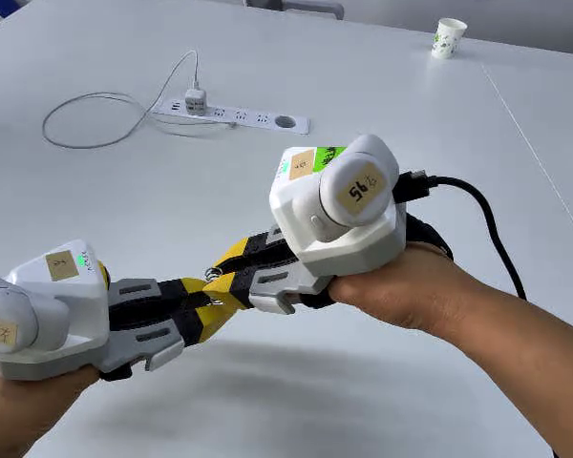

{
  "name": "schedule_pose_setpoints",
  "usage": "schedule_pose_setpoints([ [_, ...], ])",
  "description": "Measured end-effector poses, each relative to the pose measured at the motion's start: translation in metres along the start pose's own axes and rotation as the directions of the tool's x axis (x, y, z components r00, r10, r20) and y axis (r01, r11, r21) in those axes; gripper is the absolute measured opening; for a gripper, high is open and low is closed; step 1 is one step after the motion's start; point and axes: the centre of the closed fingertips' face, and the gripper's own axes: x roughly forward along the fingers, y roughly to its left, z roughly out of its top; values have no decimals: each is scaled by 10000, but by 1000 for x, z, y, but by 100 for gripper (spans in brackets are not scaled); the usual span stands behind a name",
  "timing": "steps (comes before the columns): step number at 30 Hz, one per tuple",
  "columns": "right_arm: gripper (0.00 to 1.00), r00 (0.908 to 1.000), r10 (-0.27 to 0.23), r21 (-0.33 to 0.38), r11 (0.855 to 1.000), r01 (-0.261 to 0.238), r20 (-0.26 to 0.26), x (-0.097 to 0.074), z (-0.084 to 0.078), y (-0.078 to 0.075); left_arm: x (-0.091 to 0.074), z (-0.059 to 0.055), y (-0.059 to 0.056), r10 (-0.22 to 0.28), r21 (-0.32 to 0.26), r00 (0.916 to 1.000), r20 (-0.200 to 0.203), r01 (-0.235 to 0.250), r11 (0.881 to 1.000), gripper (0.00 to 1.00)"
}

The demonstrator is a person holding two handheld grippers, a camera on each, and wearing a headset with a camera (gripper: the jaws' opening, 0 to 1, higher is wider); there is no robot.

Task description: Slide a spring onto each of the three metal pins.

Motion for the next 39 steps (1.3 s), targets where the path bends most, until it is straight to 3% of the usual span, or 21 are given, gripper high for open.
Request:
schedule_pose_setpoints([
  [7,11,9999,-13,185,9998,10,154,0,0,0,1,0,0,-26,283,10000,-67,28,9996,12],
  [10,11,9996,-148,308,9994,140,257,-2,0,-4,1,0,3,92,351,9999,-92,-89,9993,19],
  [15,11,9982,-445,615,9972,420,406,-9,0,-14,-2,0,7,247,348,9997,-84,-244,9991,24],
  [20,11,9922,-1087,951,9902,1026,610,-21,1,-33,-6,-1,11,450,482,9988,-180,-441,9979,31],
  [25,11,9801,-1870,1436,9739,1760,672,-30,-2,-54,-10,-1,14,597,503,9981,-176,-588,9970,35],
  [31,11,9557,-2853,1970,9434,2668,721,-34,-6,-78,-13,0,16,725,582,9972,-192,-712,9958,38],
  [39,11,9363,-3457,2529,9128,3205,612,-27,-17,-95,-13,-2,18,840,503,9963,-188,-830,9953,44],
])
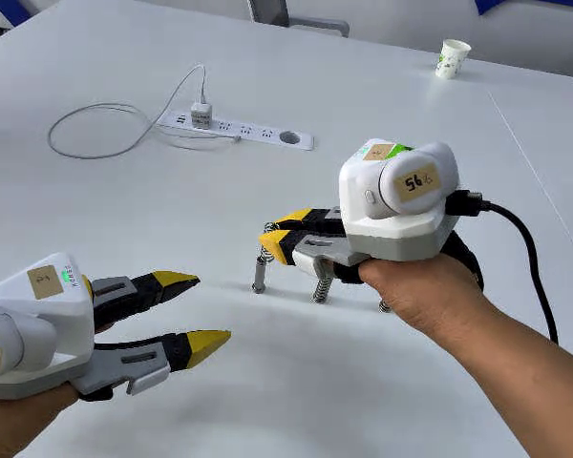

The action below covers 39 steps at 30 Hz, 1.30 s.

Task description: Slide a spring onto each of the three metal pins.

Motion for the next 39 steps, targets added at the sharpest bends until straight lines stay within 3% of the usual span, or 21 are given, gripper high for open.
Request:
schedule_pose_setpoints([
  [12,11,9993,-327,308,9990,332,-175,22,-12,-10,-2,-1,3,65,10,10000,-22,-65,10000,45],
  [21,11,9991,-371,475,9981,382,-228,27,-19,-13,-4,-6,4,104,0,9999,-94,-104,9999,44],
  [39,11,9975,-277,642,9974,319,-655,41,-43,-5,0,-6,3,10,16,9999,-153,-10,10000,44],
])
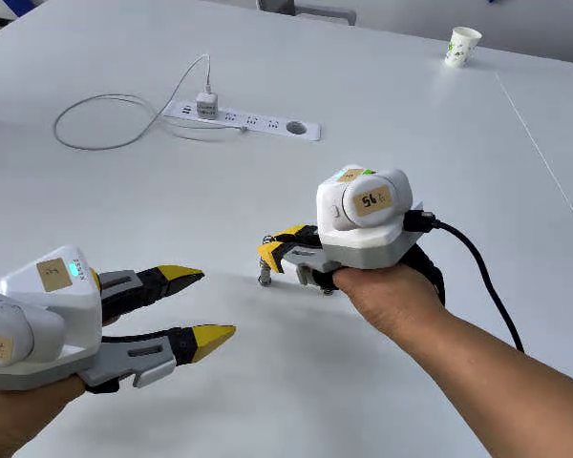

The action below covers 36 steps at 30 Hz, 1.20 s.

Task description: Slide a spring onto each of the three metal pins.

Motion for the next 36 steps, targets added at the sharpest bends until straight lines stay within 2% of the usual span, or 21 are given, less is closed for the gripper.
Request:
schedule_pose_setpoints([
  [5,12,9999,12,-1,10000,-12,-119,4,-4,4,0,-1,1,24,-1,10000,-35,-24,10000,44],
  [21,12,9966,-273,-103,9996,266,-784,13,-25,3,0,2,-1,4,41,10000,-10,-4,10000,43],
  [32,12,9960,-268,-160,9995,255,-851,12,-25,2,0,1,0,25,14,10000,-21,-25,10000,44],
  [36,16,9961,-311,-316,9991,286,-830,10,-24,3,1,1,0,20,-5,10000,-19,-20,10000,44],
])
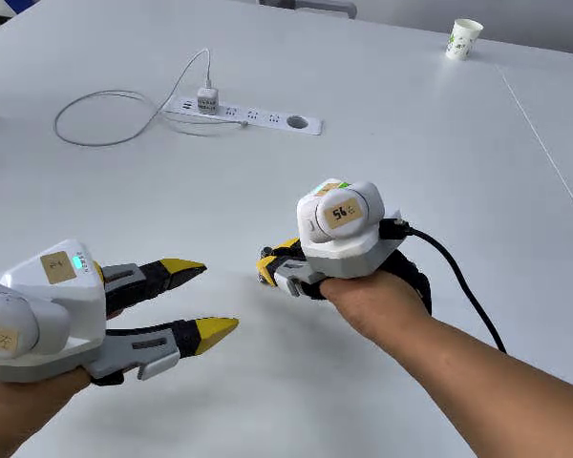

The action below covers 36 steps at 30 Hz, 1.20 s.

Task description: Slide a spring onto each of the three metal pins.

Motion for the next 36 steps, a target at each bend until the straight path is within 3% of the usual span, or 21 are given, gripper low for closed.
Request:
schedule_pose_setpoints([
  [11,18,9962,-159,72,9999,153,856,-30,15,7,0,0,0,65,-104,10000,45,-65,9999,47],
  [17,18,9951,1,-137,9999,12,991,-49,3,21,-1,1,0,91,-128,9999,43,-91,9999,49],
  [25,20,9955,52,-84,10000,-44,948,-71,-19,26,-1,4,1,168,-142,9998,57,-168,9998,51],
  [36,25,9927,-820,487,9958,779,879,-112,-54,-12,1,3,1,202,-219,9998,-90,-204,9996,56],
])
